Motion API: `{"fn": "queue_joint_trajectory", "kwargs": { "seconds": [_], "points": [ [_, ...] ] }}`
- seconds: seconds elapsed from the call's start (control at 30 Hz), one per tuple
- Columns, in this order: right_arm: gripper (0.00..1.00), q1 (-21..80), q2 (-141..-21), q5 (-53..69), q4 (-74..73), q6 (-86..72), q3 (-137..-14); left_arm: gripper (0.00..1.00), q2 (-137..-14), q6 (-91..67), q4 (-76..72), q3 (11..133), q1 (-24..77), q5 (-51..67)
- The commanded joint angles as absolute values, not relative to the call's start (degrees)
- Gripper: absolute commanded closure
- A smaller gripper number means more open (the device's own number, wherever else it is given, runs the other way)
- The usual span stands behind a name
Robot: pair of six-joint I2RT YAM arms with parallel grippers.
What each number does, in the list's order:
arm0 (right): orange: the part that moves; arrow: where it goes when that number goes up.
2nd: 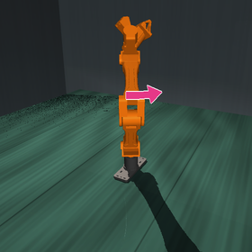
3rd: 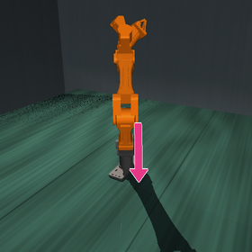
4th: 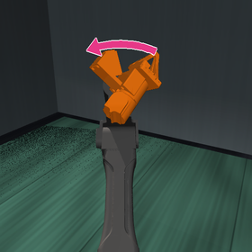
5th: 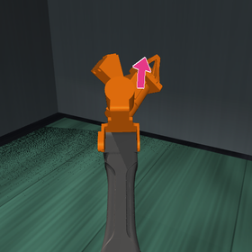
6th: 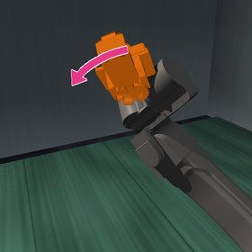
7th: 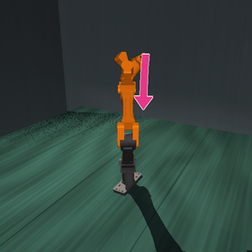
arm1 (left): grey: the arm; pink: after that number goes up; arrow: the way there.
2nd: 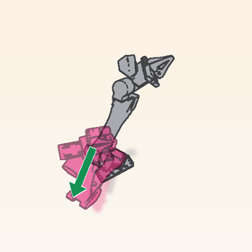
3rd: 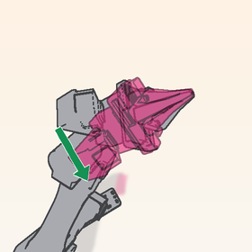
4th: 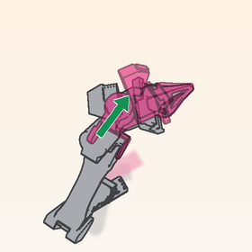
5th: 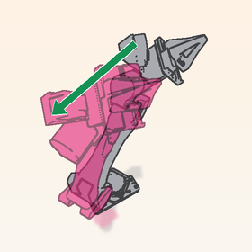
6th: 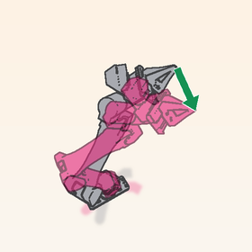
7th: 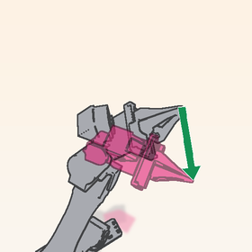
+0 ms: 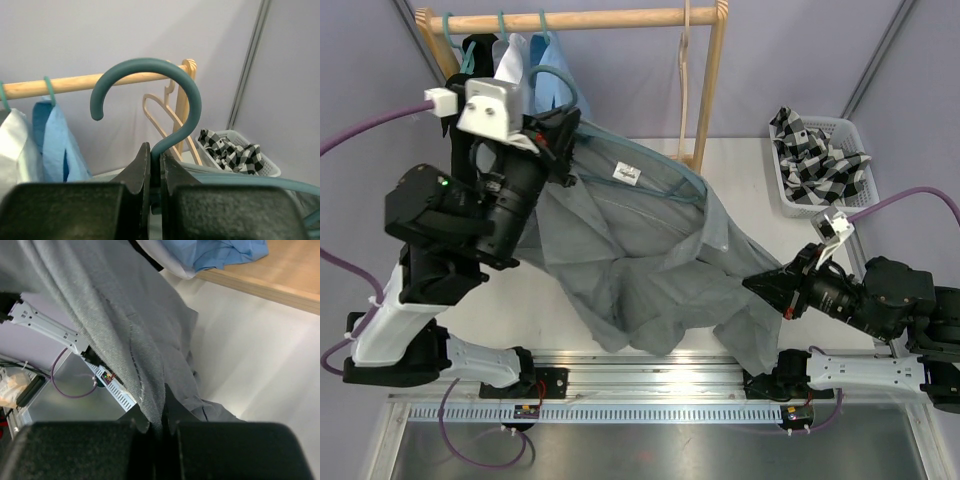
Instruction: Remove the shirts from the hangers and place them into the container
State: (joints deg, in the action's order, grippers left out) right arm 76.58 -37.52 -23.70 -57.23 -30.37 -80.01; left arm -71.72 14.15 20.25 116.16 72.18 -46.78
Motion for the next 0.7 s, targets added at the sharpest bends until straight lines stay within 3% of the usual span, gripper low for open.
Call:
{"fn": "queue_joint_trajectory", "kwargs": {
  "seconds": [0.0,0.23,0.4,0.53,0.67],
  "points": [
    [1.00,76.6,-36.5,-29.2,-65.4,-34.6,-79.6,1.00,-65.7,20.7,7.6,115.5,71.4,-54.3],
    [1.00,76.6,-38.7,-41.7,-74.3,-40.3,-79.5,1.00,-60.1,8.0,9.6,106.0,71.4,-50.4],
    [1.00,76.6,-39.7,-43.8,-71.0,-39.1,-77.3,1.00,-61.3,-16.7,18.5,94.5,72.9,-34.0],
    [1.00,76.6,-40.0,-45.5,-69.8,-38.3,-77.6,1.00,-63.8,-20.8,8.9,84.7,82.8,-29.9],
    [1.00,76.6,-40.2,-47.1,-69.6,-37.9,-78.5,1.00,-66.3,-25.4,1.8,82.1,86.6,-24.6]
  ]
}}
